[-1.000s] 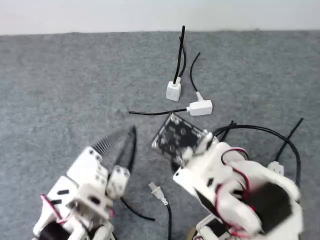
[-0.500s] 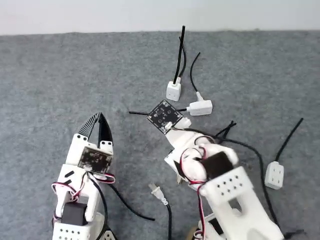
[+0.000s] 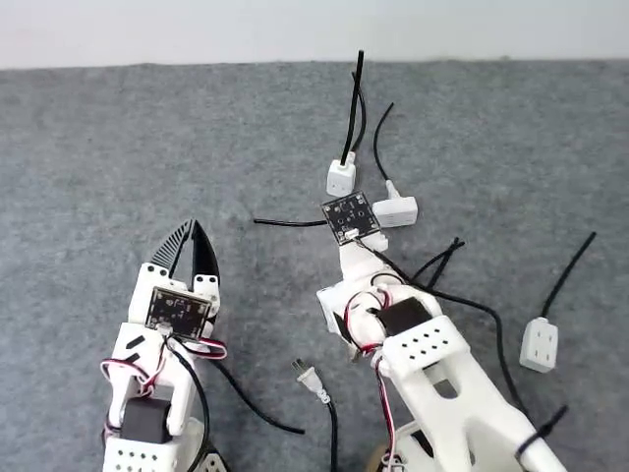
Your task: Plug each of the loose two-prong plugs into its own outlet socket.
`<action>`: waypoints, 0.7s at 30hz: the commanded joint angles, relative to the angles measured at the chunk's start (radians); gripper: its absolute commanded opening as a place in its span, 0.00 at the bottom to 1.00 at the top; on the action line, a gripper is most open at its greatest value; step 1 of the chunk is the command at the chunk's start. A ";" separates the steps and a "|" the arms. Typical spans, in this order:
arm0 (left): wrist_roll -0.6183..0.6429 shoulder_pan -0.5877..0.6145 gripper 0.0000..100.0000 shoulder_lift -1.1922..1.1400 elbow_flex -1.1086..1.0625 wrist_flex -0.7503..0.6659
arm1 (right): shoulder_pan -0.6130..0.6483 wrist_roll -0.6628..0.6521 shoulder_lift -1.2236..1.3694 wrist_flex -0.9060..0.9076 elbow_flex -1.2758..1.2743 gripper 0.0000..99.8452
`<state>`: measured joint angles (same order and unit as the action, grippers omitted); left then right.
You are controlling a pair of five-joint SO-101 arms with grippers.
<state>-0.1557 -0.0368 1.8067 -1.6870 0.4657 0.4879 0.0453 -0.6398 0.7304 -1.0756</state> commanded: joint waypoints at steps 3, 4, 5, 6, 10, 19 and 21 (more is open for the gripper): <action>0.003 0.003 0.01 -0.140 -0.002 -0.153 | -0.007 0.014 -0.001 -0.019 0.005 0.10; 0.003 0.003 0.01 -0.176 -0.002 -0.187 | -0.007 0.014 -0.001 -0.019 0.005 0.10; 0.003 0.003 0.01 -0.210 -0.002 -0.221 | -0.007 0.014 -0.004 -0.019 0.005 0.10; 0.003 0.003 0.01 -0.238 -0.002 -0.252 | -0.007 0.014 -0.007 -0.019 0.005 0.10; 0.005 0.006 0.01 -0.325 0.002 -0.330 | -0.007 0.014 -0.008 -0.018 0.005 0.10; 0.008 0.009 0.01 -0.345 0.018 -0.331 | -0.002 0.014 -0.001 -0.010 0.002 0.10; 0.008 0.009 0.01 -0.345 0.018 -0.331 | -0.002 0.008 -0.001 -0.008 0.002 0.10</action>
<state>-0.1557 -0.0338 1.4661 -1.6932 0.1634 0.4941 0.0468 -0.6398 0.7273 -1.0771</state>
